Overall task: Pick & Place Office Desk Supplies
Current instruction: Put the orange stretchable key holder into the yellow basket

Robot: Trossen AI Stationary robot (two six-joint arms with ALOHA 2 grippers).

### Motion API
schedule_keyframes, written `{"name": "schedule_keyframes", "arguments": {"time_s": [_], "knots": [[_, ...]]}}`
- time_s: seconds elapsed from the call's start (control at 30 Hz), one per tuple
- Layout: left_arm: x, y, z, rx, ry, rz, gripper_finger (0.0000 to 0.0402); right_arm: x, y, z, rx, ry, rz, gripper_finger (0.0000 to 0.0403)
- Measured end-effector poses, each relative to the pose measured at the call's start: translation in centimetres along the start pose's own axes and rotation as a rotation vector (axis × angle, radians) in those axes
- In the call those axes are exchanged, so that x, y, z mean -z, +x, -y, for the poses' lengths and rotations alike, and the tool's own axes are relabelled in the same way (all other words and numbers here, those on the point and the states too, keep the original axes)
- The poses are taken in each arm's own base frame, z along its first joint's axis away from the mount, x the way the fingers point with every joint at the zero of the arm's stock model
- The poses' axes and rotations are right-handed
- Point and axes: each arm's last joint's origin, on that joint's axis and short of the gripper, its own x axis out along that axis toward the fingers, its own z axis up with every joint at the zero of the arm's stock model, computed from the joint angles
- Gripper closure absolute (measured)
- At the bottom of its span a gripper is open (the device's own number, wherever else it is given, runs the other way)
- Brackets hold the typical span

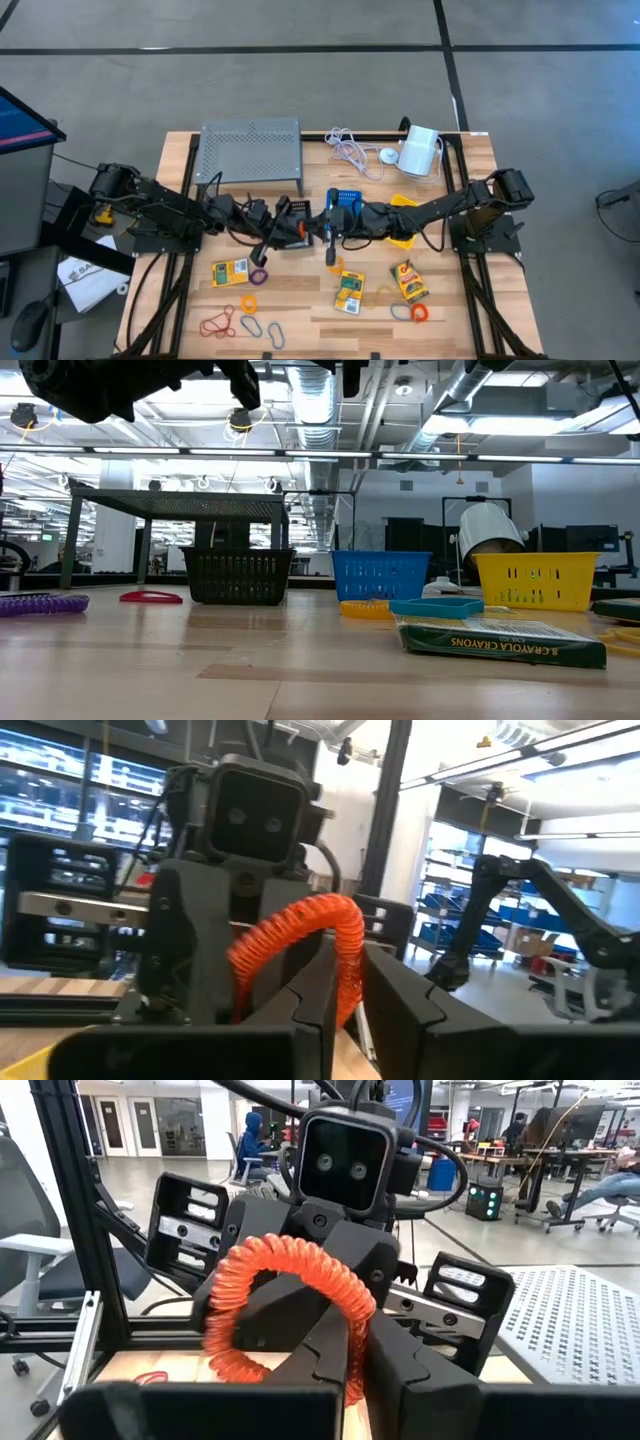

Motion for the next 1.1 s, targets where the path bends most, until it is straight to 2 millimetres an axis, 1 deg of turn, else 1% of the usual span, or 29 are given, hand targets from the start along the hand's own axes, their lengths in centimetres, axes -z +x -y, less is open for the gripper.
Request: {"name": "schedule_keyframes", "arguments": {"time_s": [0.33, 0.53, 0.67, 0.77, 0.87, 1.0, 1.1], "knots": [[0.0, 0.0, 0.0, -0.003, -0.003, 0.000, 0.0283, -0.2, -0.1, 0.0, 0.003, 0.002, -0.004, 0.0399], [0.0, 0.0, 0.0, -0.003, -0.007, 0.000, 0.0237, -1.7, -1.1, 0.3, 0.004, -0.004, 0.005, 0.0401], [-0.1, 0.0, 0.0, -0.004, -0.007, 0.001, 0.0217, -3.0, -2.1, 0.6, 0.008, -0.010, -0.009, 0.0401], [-0.1, 0.0, 0.0, -0.004, -0.005, 0.005, 0.0210, -3.4, -3.0, 0.9, 0.036, -0.047, -0.071, 0.0401], [-0.7, -0.1, 0.2, 0.003, 0.001, 0.027, 0.0210, -4.2, -4.3, 1.4, 0.062, -0.045, -0.126, 0.0401], [-1.1, -0.8, 0.4, 0.007, 0.011, 0.013, 0.0216, -5.5, -6.5, 2.1, 0.081, -0.032, -0.190, 0.0401], [-1.6, -1.8, 0.6, -0.001, 0.011, -0.017, 0.0222, -6.3, -8.7, 2.8, 0.140, -0.022, -0.269, 0.0401]]}}
